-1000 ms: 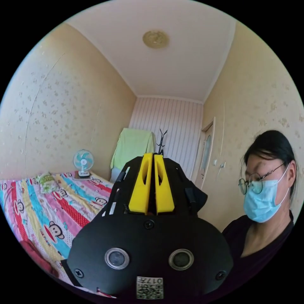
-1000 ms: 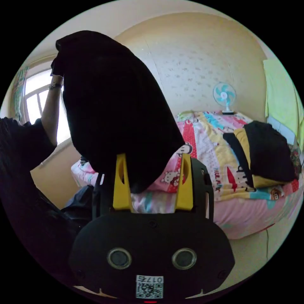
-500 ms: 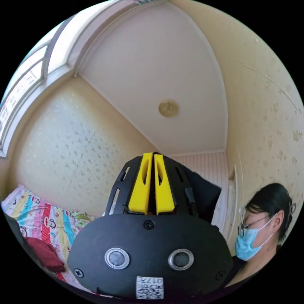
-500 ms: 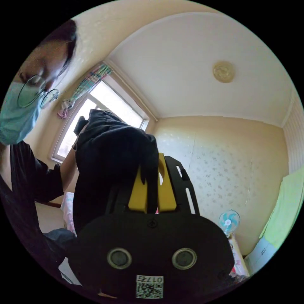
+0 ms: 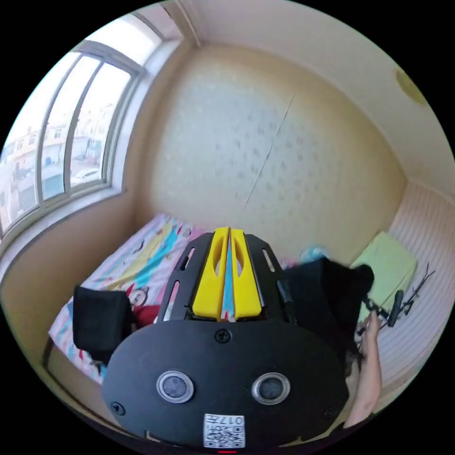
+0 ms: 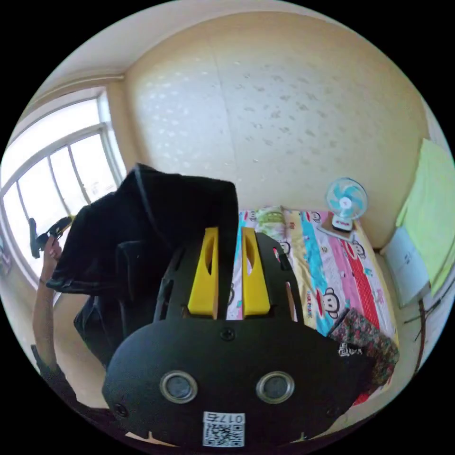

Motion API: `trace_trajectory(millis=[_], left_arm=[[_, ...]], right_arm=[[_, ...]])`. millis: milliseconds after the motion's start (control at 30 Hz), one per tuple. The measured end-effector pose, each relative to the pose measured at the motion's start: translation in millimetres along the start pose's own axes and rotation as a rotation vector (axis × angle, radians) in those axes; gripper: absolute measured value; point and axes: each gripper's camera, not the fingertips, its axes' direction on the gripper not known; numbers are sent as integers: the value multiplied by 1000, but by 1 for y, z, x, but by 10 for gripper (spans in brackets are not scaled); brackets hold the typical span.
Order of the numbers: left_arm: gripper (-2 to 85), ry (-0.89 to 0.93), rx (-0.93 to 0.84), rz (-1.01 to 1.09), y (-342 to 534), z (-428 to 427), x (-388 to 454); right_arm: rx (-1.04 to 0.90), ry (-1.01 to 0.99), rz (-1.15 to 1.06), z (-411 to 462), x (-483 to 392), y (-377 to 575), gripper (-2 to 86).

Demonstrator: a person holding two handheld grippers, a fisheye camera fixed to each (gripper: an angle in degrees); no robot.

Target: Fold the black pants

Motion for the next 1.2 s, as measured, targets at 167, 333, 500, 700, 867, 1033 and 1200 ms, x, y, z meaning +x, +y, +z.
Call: trace_trajectory(millis=[167, 333, 500, 700, 867, 1033, 1200], left_arm=[[42, 90, -304, 379, 159, 166, -14], [94, 398, -758, 336, 393, 271, -47], [148, 348, -791, 359, 490, 271, -20], [36, 354, -685, -16, 544, 255, -19], [10, 754, -676, -220, 532, 204, -5], [21, 380, -645, -153, 518, 119, -13], [57, 283, -852, -216, 561, 110, -31]], right_arm=[[-271, -128, -38, 171, 86, 169, 91], [-523, -154, 29, 217, 129, 383, 105], [-519, -140, 190, 156, 137, 506, 140], [-493, -65, 291, 109, 113, 571, 152], [-571, -137, 310, 120, 114, 575, 146], [-658, -167, 252, 132, 121, 586, 133], [-687, -196, 244, 140, 129, 595, 111]])
